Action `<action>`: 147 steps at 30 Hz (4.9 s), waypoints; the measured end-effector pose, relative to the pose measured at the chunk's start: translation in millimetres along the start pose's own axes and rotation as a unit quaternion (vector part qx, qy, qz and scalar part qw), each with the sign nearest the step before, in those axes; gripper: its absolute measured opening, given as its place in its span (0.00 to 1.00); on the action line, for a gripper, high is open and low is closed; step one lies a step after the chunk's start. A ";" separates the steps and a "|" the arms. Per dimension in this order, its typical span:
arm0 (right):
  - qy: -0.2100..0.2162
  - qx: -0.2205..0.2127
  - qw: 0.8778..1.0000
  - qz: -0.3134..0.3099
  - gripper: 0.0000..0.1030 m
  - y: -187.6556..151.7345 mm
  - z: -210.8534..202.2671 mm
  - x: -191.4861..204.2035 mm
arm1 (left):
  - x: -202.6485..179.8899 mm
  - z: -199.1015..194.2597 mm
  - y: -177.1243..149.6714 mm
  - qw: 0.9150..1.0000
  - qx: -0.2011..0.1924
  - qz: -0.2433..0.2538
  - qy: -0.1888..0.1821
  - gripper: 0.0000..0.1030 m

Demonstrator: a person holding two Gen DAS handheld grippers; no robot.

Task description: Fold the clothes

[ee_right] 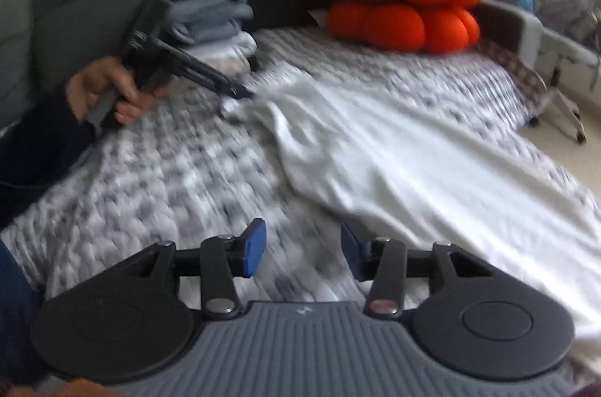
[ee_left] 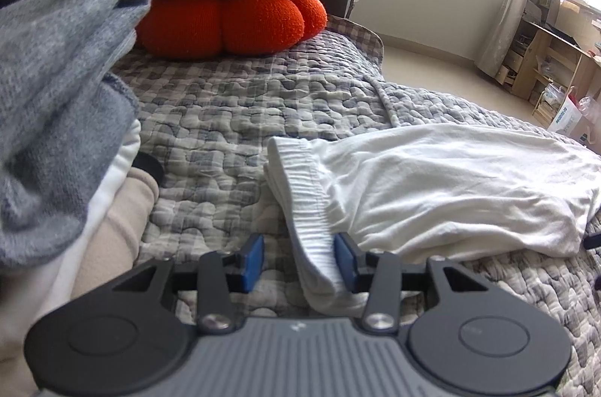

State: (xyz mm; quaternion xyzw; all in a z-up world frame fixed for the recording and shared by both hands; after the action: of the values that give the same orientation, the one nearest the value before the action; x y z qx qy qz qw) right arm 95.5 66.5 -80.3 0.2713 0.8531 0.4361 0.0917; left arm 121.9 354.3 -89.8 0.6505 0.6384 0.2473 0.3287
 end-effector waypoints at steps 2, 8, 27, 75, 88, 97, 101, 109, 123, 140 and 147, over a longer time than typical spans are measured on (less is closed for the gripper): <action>-0.021 -0.009 1.000 0.020 0.51 2.5 7.1 -6.7 | -0.5 -0.1 0.3 1.000 0.000 0.001 0.003 0.43; -0.070 -0.067 0.995 -0.020 0.52 26.0 18.9 1.8 | -0.5 -0.5 0.7 1.000 0.000 0.000 0.003 0.43; -0.017 0.006 1.000 0.002 0.55 9.2 12.1 2.7 | -1.8 0.4 1.8 1.000 0.000 0.002 0.004 0.43; -0.038 -0.041 0.998 -0.034 0.65 53.8 29.5 -4.3 | -0.4 1.7 1.8 1.000 -0.001 -0.003 -0.001 0.43; -0.054 -0.001 0.999 -0.003 0.66 34.2 37.5 -21.2 | -0.7 1.7 1.5 1.000 -0.001 -0.001 0.000 0.43; -0.078 -0.018 0.994 -0.075 0.68 47.4 45.4 -11.7 | -1.2 2.4 1.7 1.000 -0.001 0.000 0.001 0.43; -0.050 -0.020 0.998 -0.046 0.72 49.5 58.1 -13.5 | -1.4 2.2 1.5 1.000 -0.002 0.000 0.000 0.43; 0.047 -0.051 0.997 0.043 0.72 55.9 52.3 -22.5 | -1.8 3.2 1.5 1.000 -0.002 0.000 -0.001 0.43; 0.164 -0.036 0.978 0.121 0.27 32.2 23.7 0.2 | 11.5 3.7 1.7 0.997 -0.006 -0.049 -0.053 0.45; 0.188 -0.054 0.950 0.245 0.08 22.4 3.4 -22.1 | 15.5 -26.2 8.4 0.986 -0.005 -0.164 -0.037 0.46; 0.187 -0.058 0.938 0.287 0.08 14.7 9.3 -37.2 | -3.0 -42.5 -10.7 0.973 0.000 -0.231 -0.020 0.57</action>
State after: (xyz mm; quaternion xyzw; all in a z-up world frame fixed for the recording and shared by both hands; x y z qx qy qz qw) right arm 135.9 59.7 -77.2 0.4127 0.7138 0.5354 -0.1829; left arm 83.1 355.7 -69.4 0.4905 0.7646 0.1518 0.3896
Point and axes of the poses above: each gripper's, at about its wrist camera, not at the fingertips, and z roughly the way its jaws point, x to its left, y to its top, the point moved 8 cm from there along z, roughly the way its jaws point
